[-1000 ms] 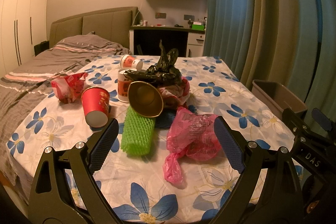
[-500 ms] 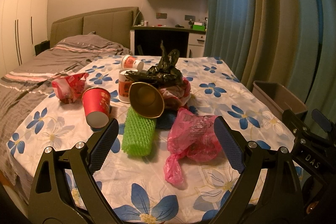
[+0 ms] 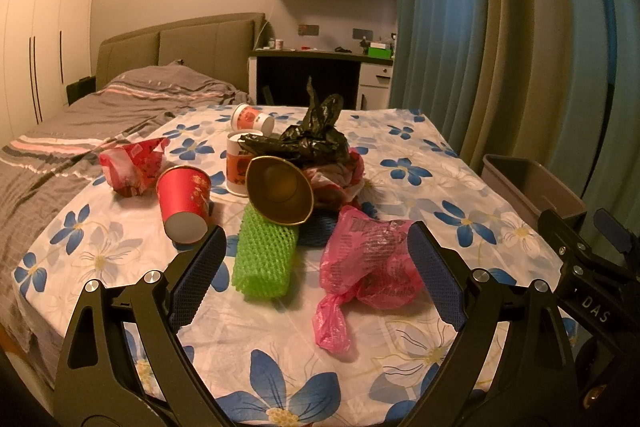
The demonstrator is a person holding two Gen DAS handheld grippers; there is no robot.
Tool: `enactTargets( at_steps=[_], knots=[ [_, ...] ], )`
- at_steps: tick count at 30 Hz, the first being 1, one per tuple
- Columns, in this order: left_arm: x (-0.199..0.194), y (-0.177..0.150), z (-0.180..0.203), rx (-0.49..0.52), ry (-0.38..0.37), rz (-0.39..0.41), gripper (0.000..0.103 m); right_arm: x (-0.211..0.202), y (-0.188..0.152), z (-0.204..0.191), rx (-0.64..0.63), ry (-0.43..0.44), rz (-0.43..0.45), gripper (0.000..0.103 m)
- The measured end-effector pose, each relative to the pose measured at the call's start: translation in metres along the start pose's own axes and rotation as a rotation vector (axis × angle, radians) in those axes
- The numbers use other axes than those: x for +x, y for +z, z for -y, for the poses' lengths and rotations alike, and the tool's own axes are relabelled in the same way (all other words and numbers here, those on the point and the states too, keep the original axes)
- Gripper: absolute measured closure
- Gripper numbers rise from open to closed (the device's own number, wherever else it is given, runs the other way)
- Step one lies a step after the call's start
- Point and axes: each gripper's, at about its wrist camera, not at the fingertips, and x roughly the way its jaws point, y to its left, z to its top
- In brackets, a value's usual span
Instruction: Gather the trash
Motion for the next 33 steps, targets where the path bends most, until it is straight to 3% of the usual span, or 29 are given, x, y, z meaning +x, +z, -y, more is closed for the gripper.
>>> enactTargets(
  at_steps=[21, 33],
  knots=[
    [0.008, -0.001, -0.001, -0.012, -0.037, 0.014, 0.013, 0.007, -0.006, 0.001, 0.000, 0.007, -0.012, 0.005],
    [0.015, -0.007, -0.019, -0.037, -0.033, 0.045, 0.013, 0.022, -0.012, -0.017, 0.008, 0.121, -0.031, 0.005]
  ],
)
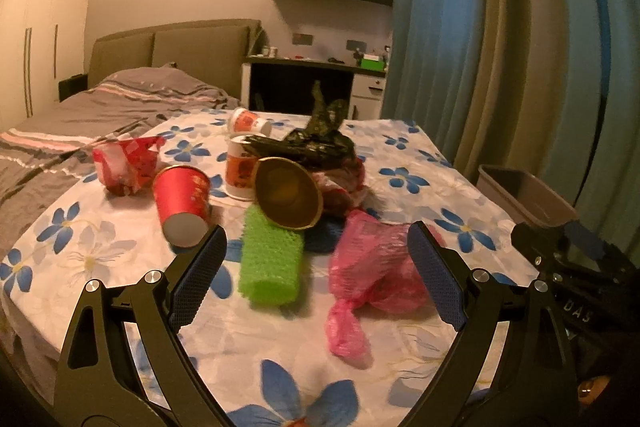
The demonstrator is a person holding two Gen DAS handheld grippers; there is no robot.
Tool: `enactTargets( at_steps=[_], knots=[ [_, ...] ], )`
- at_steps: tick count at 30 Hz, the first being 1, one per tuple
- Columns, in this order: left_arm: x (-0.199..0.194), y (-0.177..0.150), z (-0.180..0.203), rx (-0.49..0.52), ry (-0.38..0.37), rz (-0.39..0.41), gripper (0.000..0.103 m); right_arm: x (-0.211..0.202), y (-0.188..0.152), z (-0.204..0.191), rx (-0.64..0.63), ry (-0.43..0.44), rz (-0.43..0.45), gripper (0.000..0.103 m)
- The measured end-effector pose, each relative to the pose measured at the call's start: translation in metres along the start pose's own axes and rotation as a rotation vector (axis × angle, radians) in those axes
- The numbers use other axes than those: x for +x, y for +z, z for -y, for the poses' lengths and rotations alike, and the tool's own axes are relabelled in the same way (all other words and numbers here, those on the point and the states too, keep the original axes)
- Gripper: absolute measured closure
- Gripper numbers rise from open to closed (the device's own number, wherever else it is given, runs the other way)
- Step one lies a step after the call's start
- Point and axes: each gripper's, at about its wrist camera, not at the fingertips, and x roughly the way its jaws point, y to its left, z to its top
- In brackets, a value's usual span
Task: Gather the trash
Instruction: 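Grasp the green mesh sleeve with the left tool while the right tool grasps the pink bag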
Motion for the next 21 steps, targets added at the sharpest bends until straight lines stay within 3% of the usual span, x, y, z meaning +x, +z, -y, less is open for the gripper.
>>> enactTargets(
  at_steps=[8, 13, 19, 21],
  knots=[
    [-0.001, -0.002, -0.030, -0.026, 0.062, 0.029, 0.018, 0.022, -0.004, -0.040, -0.044, 0.168, -0.049, 0.014],
    [-0.002, -0.007, -0.047, -0.043, 0.063, 0.027, 0.025, 0.040, -0.007, -0.064, -0.090, 0.223, -0.072, 0.025],
    [0.009, -0.014, -0.058, -0.062, 0.042, -0.014, 0.030, 0.066, -0.016, -0.073, -0.096, 0.260, -0.169, 0.048],
    [0.013, -0.016, -0.059, -0.064, 0.035, -0.027, 0.032, 0.068, -0.019, -0.075, -0.108, 0.263, -0.178, 0.063]
  ],
)
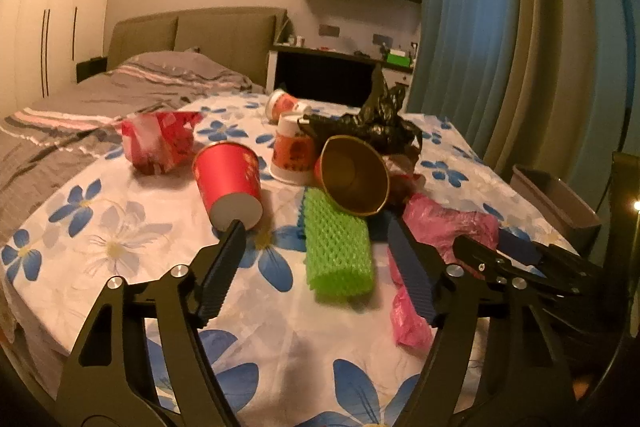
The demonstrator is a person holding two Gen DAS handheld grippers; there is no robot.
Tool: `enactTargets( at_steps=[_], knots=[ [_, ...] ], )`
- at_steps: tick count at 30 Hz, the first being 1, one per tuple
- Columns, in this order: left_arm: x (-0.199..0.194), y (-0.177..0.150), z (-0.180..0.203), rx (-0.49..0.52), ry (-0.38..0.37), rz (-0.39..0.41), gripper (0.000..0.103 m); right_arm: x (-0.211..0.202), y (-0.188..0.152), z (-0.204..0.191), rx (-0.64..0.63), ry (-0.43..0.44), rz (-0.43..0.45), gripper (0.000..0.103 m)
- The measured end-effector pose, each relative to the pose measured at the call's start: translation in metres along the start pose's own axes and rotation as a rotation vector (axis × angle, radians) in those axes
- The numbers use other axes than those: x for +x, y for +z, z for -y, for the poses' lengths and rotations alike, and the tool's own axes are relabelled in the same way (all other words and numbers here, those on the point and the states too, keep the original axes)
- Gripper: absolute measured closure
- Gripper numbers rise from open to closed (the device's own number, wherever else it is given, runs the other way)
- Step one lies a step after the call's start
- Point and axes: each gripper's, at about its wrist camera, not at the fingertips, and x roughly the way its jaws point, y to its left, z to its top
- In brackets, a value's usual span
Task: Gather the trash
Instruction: 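Grasp the green mesh sleeve with the left tool while the right tool grasps the pink bag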
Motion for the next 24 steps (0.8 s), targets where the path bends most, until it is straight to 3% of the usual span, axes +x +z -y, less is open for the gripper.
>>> enactTargets(
  at_steps=[5, 11, 18, 21, 24],
  knots=[
    [0.012, -0.005, 0.000, -0.002, -0.029, -0.040, 0.040, 0.000, -0.003, -0.001, -0.041, 0.000, -0.005, 0.092],
    [0.026, -0.006, 0.001, -0.005, -0.043, -0.080, 0.045, -0.016, -0.003, 0.006, -0.049, -0.019, 0.039, 0.094],
    [0.057, -0.013, 0.003, -0.017, -0.076, -0.213, 0.058, -0.032, 0.000, 0.017, -0.039, -0.035, 0.070, 0.094],
    [0.064, -0.016, 0.000, -0.040, -0.092, -0.250, 0.067, -0.034, -0.001, 0.018, -0.037, -0.033, 0.074, 0.094],
    [0.065, -0.015, -0.003, -0.047, -0.102, -0.254, 0.085, -0.036, 0.000, 0.019, -0.035, -0.031, 0.078, 0.094]
  ],
)
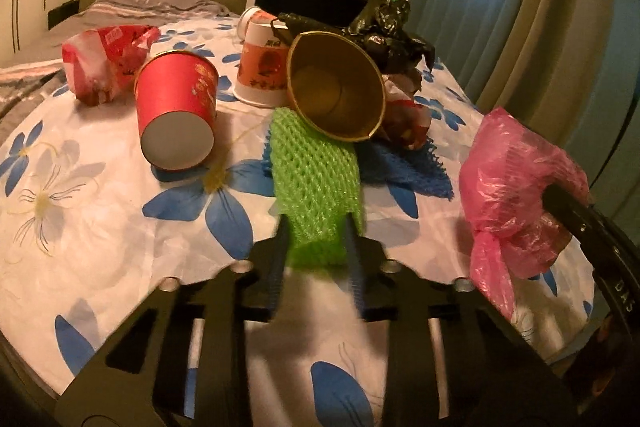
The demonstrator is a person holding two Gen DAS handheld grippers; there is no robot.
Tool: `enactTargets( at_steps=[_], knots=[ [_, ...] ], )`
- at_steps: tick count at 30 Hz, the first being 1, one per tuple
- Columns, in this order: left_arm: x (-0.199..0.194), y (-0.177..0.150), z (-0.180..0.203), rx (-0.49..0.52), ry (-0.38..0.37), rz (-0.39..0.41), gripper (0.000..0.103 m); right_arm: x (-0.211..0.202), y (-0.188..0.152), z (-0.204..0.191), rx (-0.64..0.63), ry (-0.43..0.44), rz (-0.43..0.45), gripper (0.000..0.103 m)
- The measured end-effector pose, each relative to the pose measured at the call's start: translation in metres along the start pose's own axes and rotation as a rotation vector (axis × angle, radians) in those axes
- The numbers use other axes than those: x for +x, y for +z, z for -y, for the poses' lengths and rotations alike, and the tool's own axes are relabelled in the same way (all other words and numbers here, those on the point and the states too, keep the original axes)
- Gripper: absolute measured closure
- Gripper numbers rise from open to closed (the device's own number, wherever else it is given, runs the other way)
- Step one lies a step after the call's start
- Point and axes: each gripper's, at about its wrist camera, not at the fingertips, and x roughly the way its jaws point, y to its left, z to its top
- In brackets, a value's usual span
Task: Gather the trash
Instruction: 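Grasp the green mesh sleeve with the left tool while the right tool grasps the pink bag, then carry the green sleeve and pink bag in both tools to the brown wastebasket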
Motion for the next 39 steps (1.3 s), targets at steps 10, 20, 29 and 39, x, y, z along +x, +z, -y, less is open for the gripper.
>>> enactTargets(
  at_steps=[10, 20, 29, 39],
  knots=[
    [-0.023, 0.004, 0.014, 0.019, -0.055, 0.052, 0.093, -0.012, 0.003, 0.005, 0.007, -0.009, 0.026, 0.094],
    [-0.043, 0.002, 0.049, 0.078, -0.182, 0.073, 0.093, -0.033, 0.009, 0.026, 0.036, -0.063, 0.069, 0.094],
    [-0.044, 0.005, 0.073, 0.123, -0.202, 0.080, 0.093, -0.056, 0.013, 0.050, 0.064, -0.125, 0.125, 0.094],
    [-0.040, 0.018, 0.107, 0.169, -0.234, 0.103, 0.093, -0.074, 0.016, 0.082, 0.106, -0.197, 0.171, 0.094]
  ],
)
